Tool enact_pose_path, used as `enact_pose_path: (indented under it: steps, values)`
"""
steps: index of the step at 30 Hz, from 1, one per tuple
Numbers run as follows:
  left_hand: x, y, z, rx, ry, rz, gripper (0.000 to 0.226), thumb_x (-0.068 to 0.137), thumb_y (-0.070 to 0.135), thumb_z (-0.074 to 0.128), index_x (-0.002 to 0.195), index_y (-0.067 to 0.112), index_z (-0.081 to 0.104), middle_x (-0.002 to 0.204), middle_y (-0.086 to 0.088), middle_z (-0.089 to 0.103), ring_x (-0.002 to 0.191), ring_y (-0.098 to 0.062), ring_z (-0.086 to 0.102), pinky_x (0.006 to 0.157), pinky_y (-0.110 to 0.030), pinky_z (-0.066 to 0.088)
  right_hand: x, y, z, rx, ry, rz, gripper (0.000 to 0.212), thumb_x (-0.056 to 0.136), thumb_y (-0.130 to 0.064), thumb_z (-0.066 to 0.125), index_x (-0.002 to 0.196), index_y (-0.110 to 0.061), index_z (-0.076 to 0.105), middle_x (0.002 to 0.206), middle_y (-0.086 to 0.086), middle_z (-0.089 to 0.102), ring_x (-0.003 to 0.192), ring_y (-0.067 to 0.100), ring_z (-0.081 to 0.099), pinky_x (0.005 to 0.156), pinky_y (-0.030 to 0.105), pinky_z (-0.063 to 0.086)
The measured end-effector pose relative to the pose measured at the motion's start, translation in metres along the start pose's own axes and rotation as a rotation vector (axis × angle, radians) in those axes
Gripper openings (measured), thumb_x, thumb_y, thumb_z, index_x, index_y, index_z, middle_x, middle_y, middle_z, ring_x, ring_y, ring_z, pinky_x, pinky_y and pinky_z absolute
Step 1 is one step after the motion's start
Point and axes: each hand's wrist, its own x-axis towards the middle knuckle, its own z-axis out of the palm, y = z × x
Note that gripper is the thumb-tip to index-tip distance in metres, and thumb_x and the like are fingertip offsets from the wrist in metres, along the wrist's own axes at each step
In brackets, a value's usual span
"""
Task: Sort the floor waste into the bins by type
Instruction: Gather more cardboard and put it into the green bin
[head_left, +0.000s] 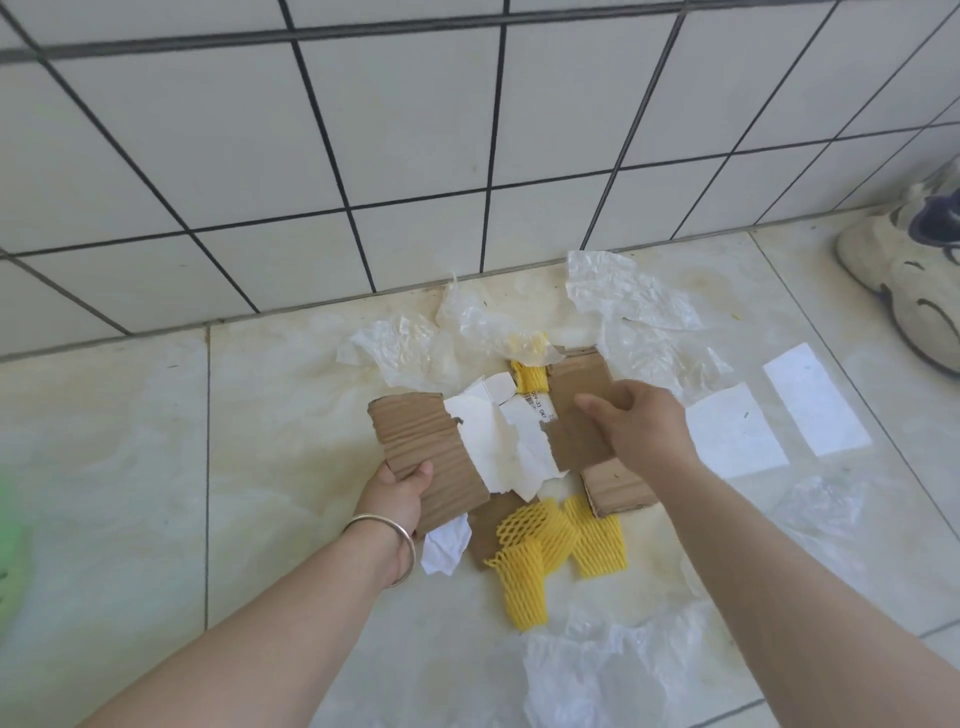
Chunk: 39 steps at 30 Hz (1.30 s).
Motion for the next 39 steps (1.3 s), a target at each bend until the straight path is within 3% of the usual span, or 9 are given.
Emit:
enact_pose_path:
  steps: [5, 8, 13, 17, 24, 28, 31, 35, 39]
  values:
    - [-0.04, 0.015, -0.019, 0.008, -0.026, 0.039, 0.015, 0.094, 0.015, 0.052, 0.087, 0.025, 0.061, 0.087, -0.001, 0.067, 0.088, -0.026, 0.063, 0.098, -0.045, 0.046, -0.049, -0.044, 0.014, 0.245, -0.276, -0.053, 0.014, 0.093, -0.033, 0.055, 0.09, -0.02, 0.06, 0.084, -0.007, 0.062, 0.075, 0.006, 0.057, 0.064, 0.02, 0.045]
    - [-0.074, 0.026, -0.039, 0.004, -0.042, 0.091, 0.014, 0.095, 0.017, 0.051, 0.09, 0.025, 0.061, 0.092, -0.003, 0.068, 0.094, -0.027, 0.063, 0.1, -0.046, 0.045, -0.079, -0.062, 0.039, 0.228, -0.382, -0.078, 0.019, 0.096, -0.027, 0.051, 0.106, -0.014, 0.06, 0.105, 0.004, 0.066, 0.099, 0.02, 0.062, 0.089, 0.033, 0.05]
    - [-0.141, 0.046, -0.099, 0.005, -0.034, 0.24, 0.017, 0.096, 0.017, 0.049, 0.09, 0.026, 0.062, 0.094, -0.002, 0.069, 0.093, -0.026, 0.065, 0.082, -0.036, 0.053, -0.142, -0.101, 0.068, 0.025, -0.271, -0.291, 0.029, 0.092, -0.035, 0.054, 0.105, -0.009, 0.06, 0.122, -0.004, 0.044, 0.117, 0.02, 0.042, 0.087, 0.025, 0.035]
    - [-0.209, 0.058, -0.158, 0.025, 0.006, 0.339, 0.02, 0.097, 0.021, 0.044, 0.09, 0.027, 0.062, 0.1, -0.005, 0.07, 0.095, -0.025, 0.065, 0.087, -0.036, 0.052, -0.224, -0.148, 0.077, 0.107, -0.431, -0.385, 0.019, 0.09, -0.032, 0.06, 0.073, -0.025, 0.054, 0.09, -0.005, 0.056, 0.084, 0.015, 0.053, 0.062, 0.018, 0.042]
    - [-0.324, 0.069, -0.275, -0.015, 0.195, 0.541, 0.045, 0.086, 0.06, 0.045, 0.106, 0.025, 0.064, 0.119, 0.001, 0.066, 0.114, -0.02, 0.06, 0.106, -0.039, 0.042, -0.366, -0.222, 0.113, 0.042, -0.406, -0.624, 0.019, 0.086, -0.031, 0.064, 0.074, -0.022, 0.053, 0.073, -0.008, 0.051, 0.069, 0.011, 0.049, 0.051, 0.018, 0.033]
    - [-0.373, 0.063, -0.339, 0.096, 0.277, 0.619, 0.022, 0.09, 0.025, 0.059, 0.108, 0.013, 0.056, 0.105, -0.003, 0.066, 0.1, -0.02, 0.062, 0.083, -0.023, 0.047, -0.437, -0.245, 0.149, 0.055, -0.426, -0.71, 0.015, 0.085, -0.028, 0.066, 0.089, -0.015, 0.059, 0.08, -0.001, 0.059, 0.077, 0.02, 0.056, 0.057, 0.025, 0.039]
    - [-0.394, 0.052, -0.385, 0.142, 0.314, 0.628, 0.016, 0.09, 0.02, 0.06, 0.105, 0.014, 0.059, 0.091, 0.004, 0.066, 0.087, -0.015, 0.064, 0.067, -0.014, 0.05, -0.476, -0.249, 0.174, 0.095, -0.445, -0.737, 0.034, 0.084, -0.022, 0.068, 0.114, -0.023, 0.051, 0.098, -0.002, 0.056, 0.09, 0.021, 0.056, 0.06, 0.026, 0.042]
    - [-0.397, 0.035, -0.444, 0.208, 0.389, 0.533, 0.018, 0.08, 0.024, 0.071, 0.095, 0.022, 0.061, 0.098, -0.002, 0.071, 0.089, -0.019, 0.067, 0.084, -0.038, 0.056, -0.504, -0.25, 0.209, 0.047, -0.519, -0.742, 0.087, 0.082, -0.019, 0.071, 0.147, -0.035, 0.017, 0.117, -0.009, 0.041, 0.108, 0.011, 0.042, 0.085, 0.03, 0.042]
    - [-0.379, 0.001, -0.478, 0.432, 0.531, 0.456, 0.056, 0.071, 0.025, 0.078, 0.118, 0.025, 0.048, 0.104, -0.001, 0.067, 0.096, -0.02, 0.063, 0.084, -0.029, 0.051, -0.509, -0.233, 0.255, -0.319, -0.555, -0.76, 0.059, 0.085, -0.024, 0.067, 0.138, -0.019, 0.041, 0.125, 0.007, 0.056, 0.117, 0.025, 0.053, 0.087, 0.03, 0.044]
